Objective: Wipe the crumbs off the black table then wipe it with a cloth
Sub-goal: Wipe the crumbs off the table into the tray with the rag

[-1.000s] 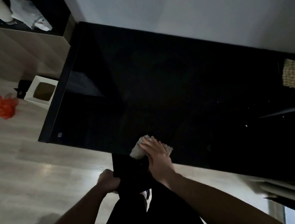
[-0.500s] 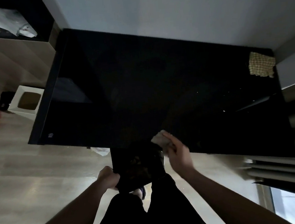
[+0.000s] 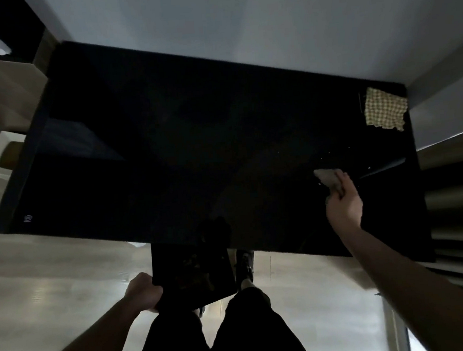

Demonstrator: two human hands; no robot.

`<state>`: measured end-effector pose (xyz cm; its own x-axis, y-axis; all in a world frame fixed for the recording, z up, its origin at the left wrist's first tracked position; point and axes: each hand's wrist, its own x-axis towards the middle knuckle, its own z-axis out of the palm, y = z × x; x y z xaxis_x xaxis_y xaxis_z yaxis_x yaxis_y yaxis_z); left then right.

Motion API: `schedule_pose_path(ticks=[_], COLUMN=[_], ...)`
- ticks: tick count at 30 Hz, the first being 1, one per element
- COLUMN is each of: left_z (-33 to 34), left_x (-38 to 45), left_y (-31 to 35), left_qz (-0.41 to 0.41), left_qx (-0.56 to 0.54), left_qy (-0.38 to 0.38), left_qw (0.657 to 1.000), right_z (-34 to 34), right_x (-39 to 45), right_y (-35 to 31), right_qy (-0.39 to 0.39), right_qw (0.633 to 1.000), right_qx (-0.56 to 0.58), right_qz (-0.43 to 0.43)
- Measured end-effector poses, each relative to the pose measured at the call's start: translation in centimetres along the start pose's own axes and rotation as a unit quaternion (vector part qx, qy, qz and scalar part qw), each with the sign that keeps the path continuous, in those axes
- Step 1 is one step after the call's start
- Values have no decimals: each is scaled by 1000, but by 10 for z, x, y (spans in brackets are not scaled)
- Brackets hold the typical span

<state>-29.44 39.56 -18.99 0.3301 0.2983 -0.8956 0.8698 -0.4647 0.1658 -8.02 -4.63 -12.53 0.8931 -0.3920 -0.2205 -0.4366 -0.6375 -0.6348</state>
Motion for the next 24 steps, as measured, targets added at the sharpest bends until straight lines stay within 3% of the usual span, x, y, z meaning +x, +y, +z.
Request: schedule_pose_path(ticks=[6, 10, 15, 20, 24], left_z=[22, 35, 47, 51, 55], left_x=[-8, -10, -13, -15, -11], left_y=[21, 30, 43, 53, 51], left_qz=[-8, -11, -18, -19, -16], left_qx=[27, 61, 68, 64, 53], left_qy=[2, 2, -9, -22, -25], left_qw=[1000, 998, 997, 998, 998], right_z=[16, 55, 99, 119, 100], right_x=[54, 21, -69, -160, -175], right_y=[24, 20, 13, -6, -26], right_qy=[-75, -73, -162, -313, -418], right_qw=[993, 983, 970, 931, 888], right_qx=[-96, -162, -90, -1, 68], right_qz=[8, -41, -160, -186, -181])
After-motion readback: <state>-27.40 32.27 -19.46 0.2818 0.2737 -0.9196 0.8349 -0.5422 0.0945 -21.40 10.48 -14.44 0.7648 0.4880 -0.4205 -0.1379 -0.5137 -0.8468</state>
